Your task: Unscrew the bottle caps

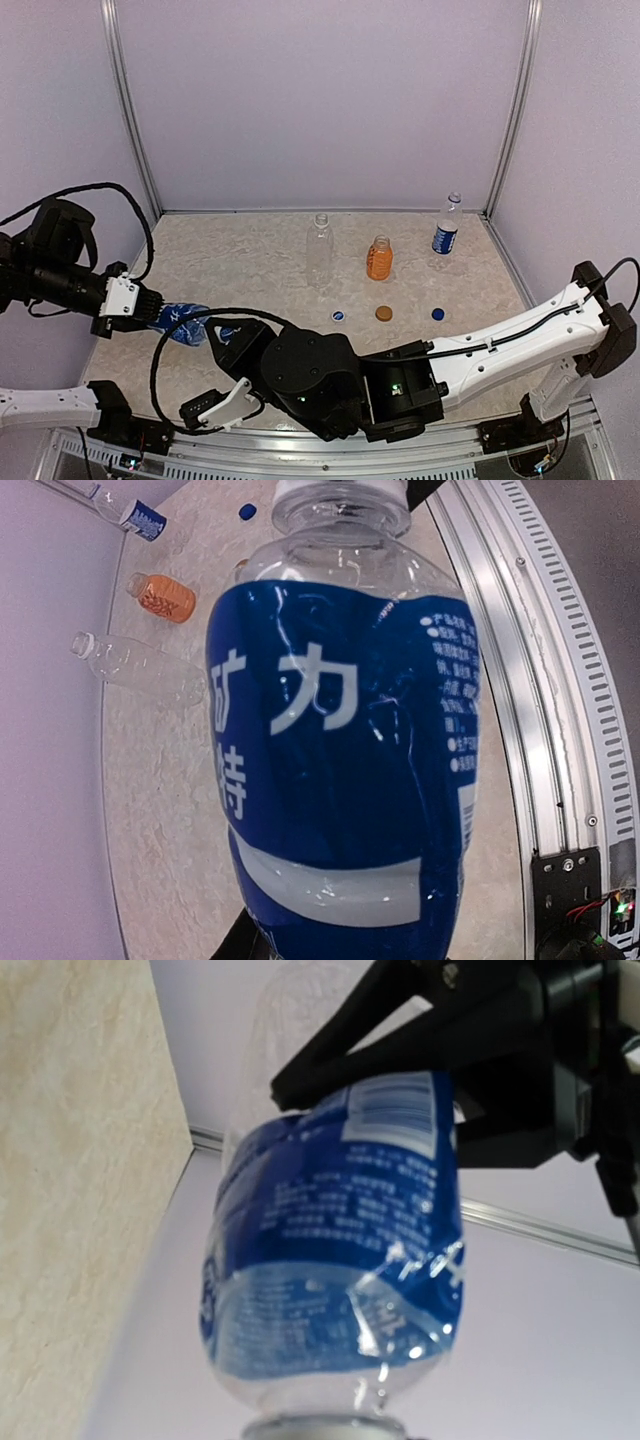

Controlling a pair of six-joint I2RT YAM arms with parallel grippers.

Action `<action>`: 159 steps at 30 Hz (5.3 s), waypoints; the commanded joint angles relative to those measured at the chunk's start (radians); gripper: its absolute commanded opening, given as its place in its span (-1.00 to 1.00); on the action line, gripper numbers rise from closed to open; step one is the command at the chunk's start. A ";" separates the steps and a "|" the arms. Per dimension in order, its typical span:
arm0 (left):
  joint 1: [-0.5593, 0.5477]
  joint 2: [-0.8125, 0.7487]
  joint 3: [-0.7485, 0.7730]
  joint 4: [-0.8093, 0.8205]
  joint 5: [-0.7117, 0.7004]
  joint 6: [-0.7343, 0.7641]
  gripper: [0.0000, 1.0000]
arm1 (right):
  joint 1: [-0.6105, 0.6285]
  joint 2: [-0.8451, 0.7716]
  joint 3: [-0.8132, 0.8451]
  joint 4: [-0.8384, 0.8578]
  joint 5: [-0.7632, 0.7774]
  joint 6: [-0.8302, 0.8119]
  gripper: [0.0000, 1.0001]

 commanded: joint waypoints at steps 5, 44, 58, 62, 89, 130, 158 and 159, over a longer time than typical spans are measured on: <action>-0.004 -0.018 0.003 -0.109 0.019 -0.045 -0.91 | -0.012 0.012 0.028 0.143 0.080 0.066 0.96; 0.007 -0.038 -0.172 0.530 -0.429 0.054 -0.87 | -0.540 -0.014 0.135 -0.099 -1.123 2.207 -0.31; 0.016 -0.036 -0.141 0.168 -0.285 0.057 -0.90 | -0.434 -0.084 0.169 -0.436 -0.833 1.567 -1.00; 0.015 -0.032 -0.130 -0.028 -0.177 0.052 -0.93 | -0.322 -0.126 0.111 -0.467 -0.570 1.208 -1.00; 0.264 -0.062 -0.210 0.358 -0.369 -0.285 -0.87 | -0.418 -0.053 0.096 -0.229 -0.380 1.343 -1.00; 0.319 -0.006 0.098 0.320 -0.037 -0.709 -0.89 | -0.559 0.662 0.863 -0.819 -0.748 1.828 0.99; 0.271 -0.109 0.034 0.424 0.625 -0.764 -0.71 | -0.354 0.195 0.450 0.232 -1.266 1.532 0.74; 0.270 -0.108 0.033 0.423 0.623 -0.764 -0.71 | -0.354 0.204 0.461 0.216 -1.261 1.532 0.62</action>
